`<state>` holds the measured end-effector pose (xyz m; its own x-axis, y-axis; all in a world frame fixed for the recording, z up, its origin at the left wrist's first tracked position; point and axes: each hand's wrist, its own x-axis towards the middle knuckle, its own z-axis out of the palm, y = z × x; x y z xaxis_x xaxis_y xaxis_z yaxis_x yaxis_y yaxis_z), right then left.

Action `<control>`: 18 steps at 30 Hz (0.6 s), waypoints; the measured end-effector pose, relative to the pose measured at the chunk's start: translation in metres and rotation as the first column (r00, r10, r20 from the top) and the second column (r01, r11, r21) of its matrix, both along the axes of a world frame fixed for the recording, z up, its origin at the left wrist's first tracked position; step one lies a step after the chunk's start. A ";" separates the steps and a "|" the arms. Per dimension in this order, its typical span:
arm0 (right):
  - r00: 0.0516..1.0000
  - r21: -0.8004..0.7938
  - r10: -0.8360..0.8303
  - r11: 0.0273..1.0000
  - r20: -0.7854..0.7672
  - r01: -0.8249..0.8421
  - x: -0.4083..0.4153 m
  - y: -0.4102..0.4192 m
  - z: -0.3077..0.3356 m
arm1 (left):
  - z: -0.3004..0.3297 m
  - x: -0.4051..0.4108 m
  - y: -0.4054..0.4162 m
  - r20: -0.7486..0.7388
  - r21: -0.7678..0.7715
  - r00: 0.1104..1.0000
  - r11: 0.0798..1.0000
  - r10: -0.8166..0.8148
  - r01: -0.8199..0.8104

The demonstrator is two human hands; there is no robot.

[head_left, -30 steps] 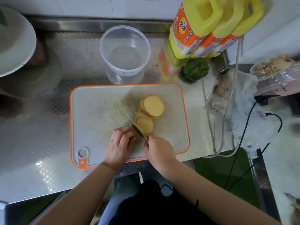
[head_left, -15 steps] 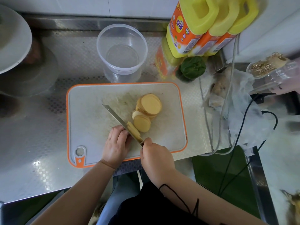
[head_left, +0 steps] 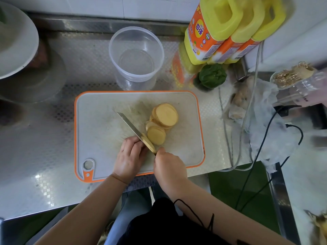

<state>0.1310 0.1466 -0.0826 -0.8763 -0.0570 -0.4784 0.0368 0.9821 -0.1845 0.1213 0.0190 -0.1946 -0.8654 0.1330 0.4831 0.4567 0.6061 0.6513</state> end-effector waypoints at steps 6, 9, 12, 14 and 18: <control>0.991 -0.037 -0.089 0.995 0.097 0.093 -0.011 0.007 -0.020 | 0.000 0.000 -0.001 0.011 -0.020 1.000 1.000 -0.018 0.019; 0.990 -0.043 -0.105 0.993 0.090 0.110 -0.011 0.011 -0.023 | 0.003 0.001 0.000 -0.005 -0.019 1.000 1.000 -0.011 0.011; 0.994 -0.041 -0.081 0.996 0.069 0.084 -0.010 0.011 -0.022 | 0.002 0.003 0.000 -0.033 -0.060 0.999 0.998 0.002 -0.004; 0.995 -0.055 -0.071 0.996 0.066 0.075 -0.010 0.011 -0.020 | 0.000 0.003 -0.002 -0.035 -0.107 0.999 0.994 0.001 -0.005; 0.992 -0.102 -0.084 0.990 0.090 0.093 -0.014 0.015 -0.015 | -0.001 0.001 -0.002 -0.010 -0.141 1.000 0.990 0.010 -0.011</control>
